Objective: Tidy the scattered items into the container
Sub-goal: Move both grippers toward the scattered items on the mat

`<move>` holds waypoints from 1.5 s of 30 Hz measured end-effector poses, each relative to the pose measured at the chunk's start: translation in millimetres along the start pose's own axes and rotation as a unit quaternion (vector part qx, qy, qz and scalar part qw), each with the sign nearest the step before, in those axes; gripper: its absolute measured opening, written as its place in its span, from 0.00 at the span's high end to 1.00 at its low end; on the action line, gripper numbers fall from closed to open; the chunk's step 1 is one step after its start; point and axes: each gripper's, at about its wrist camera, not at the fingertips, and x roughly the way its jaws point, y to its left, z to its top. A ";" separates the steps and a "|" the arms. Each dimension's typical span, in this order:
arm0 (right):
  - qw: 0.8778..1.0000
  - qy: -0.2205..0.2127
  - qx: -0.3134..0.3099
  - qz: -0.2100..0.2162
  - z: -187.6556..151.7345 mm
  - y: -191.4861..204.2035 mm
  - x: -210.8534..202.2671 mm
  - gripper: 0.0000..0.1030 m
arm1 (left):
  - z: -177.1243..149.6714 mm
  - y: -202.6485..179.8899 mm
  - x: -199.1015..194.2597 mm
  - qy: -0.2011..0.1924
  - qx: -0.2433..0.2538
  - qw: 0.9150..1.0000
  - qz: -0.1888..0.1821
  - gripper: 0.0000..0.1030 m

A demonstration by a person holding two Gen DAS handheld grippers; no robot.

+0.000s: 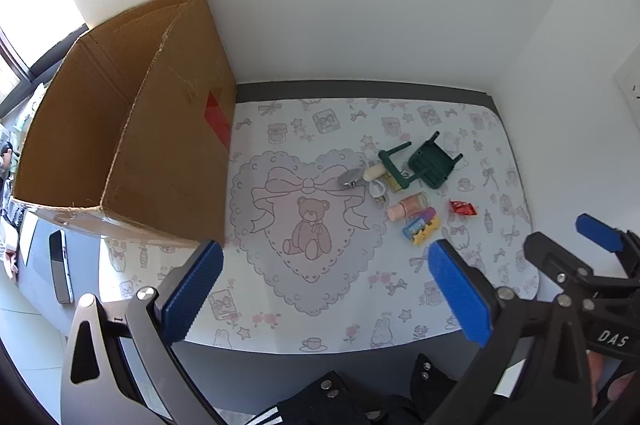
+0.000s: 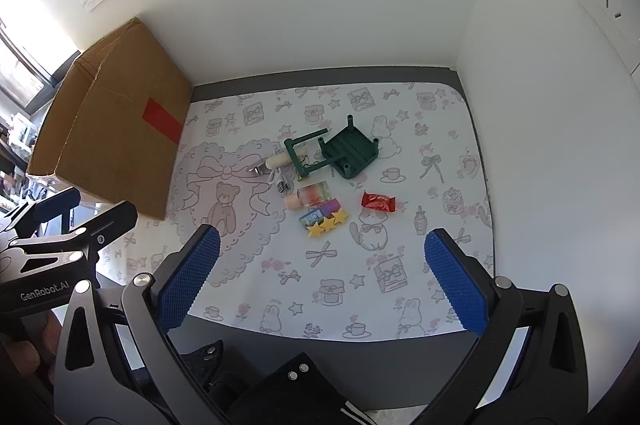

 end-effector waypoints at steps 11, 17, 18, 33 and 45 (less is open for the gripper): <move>1.000 0.015 0.001 0.007 3.1 -6.4 22.3 0.00 | 2.7 -4.3 29.9 0.027 -0.009 0.999 -0.014 0.00; 1.000 0.020 -0.001 0.005 8.6 -10.0 33.4 0.00 | 9.2 -5.5 46.1 0.036 -0.013 0.999 -0.005 0.00; 1.000 0.021 -0.001 0.004 10.0 -11.9 36.4 0.00 | 10.3 -5.3 50.6 0.038 -0.017 0.999 -0.007 0.00; 0.998 0.056 0.010 0.000 35.4 -49.9 111.7 0.07 | 38.8 -20.9 147.8 0.101 -0.028 0.994 -0.032 0.15; 0.993 0.114 -0.006 0.031 42.2 -54.4 174.4 0.52 | 42.2 -41.5 211.0 0.164 -0.023 0.985 -0.051 0.46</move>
